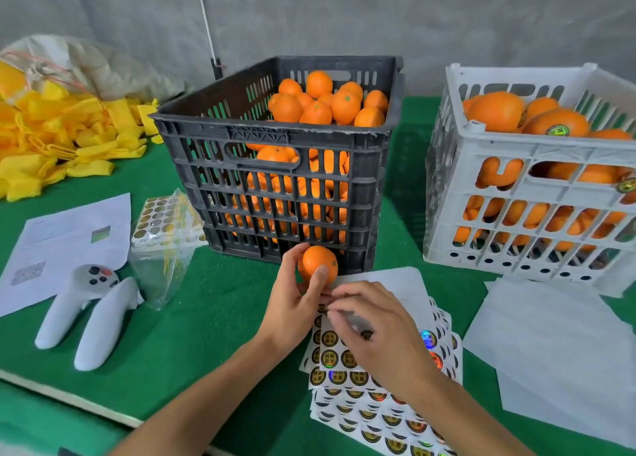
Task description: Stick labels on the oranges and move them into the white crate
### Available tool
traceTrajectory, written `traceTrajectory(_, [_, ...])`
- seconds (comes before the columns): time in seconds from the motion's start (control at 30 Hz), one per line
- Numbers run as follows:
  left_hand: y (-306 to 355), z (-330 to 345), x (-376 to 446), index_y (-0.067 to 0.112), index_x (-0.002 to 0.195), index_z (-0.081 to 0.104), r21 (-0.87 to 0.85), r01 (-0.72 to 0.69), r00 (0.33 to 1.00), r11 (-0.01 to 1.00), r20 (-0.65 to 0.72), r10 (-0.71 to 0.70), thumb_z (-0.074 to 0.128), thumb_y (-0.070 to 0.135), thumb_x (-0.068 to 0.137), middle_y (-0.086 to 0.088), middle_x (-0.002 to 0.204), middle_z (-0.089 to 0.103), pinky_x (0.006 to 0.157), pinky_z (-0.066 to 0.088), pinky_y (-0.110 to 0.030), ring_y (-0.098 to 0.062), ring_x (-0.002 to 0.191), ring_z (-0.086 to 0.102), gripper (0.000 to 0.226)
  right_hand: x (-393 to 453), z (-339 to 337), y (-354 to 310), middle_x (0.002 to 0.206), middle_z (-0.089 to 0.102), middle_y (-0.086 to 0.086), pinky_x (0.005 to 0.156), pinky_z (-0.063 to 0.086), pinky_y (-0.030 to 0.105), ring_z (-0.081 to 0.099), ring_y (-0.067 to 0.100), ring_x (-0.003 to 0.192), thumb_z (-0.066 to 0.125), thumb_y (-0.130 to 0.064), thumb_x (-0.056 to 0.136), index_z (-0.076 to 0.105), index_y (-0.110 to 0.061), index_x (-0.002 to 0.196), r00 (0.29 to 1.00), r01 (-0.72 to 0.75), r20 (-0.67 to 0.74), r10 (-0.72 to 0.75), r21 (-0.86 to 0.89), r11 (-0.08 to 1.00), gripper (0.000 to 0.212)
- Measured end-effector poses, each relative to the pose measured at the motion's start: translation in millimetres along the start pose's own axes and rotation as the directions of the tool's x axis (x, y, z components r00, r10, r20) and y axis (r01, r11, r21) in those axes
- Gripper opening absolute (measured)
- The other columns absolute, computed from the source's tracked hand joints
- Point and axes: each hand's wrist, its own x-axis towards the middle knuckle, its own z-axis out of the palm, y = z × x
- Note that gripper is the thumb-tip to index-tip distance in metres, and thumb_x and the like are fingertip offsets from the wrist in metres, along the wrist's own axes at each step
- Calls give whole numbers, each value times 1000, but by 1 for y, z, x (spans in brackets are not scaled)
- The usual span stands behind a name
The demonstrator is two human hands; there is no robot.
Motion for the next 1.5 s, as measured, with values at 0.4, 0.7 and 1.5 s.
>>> traceTrajectory(0.4, [17,9,-13,30,143,48,-106,-66,990,992,117,78,65,44,101,11,122,63,79,65,-42,-31,88,77,48,4,-16,4,149,42,-29,105,36,11,39,-3,141,50,-45,104,66,-37,130,949,-239,-127,287,301,923,32])
traceTrajectory(0.7, [17,10,-14,29,140,52,-201,28,991,979,132,-1,64,40,100,1,124,63,78,65,-44,-40,91,76,43,-1,-16,7,161,18,-33,108,35,19,30,-5,144,35,-68,101,49,-40,149,980,-187,-80,182,-61,980,57])
traceTrajectory(1.5, [130,65,27,40,145,52,-176,-205,966,963,120,227,64,51,97,21,131,64,94,57,-25,-12,121,67,51,50,-92,-17,151,53,3,117,31,23,50,17,137,60,-51,97,51,-9,147,844,-3,-491,-216,-406,914,66])
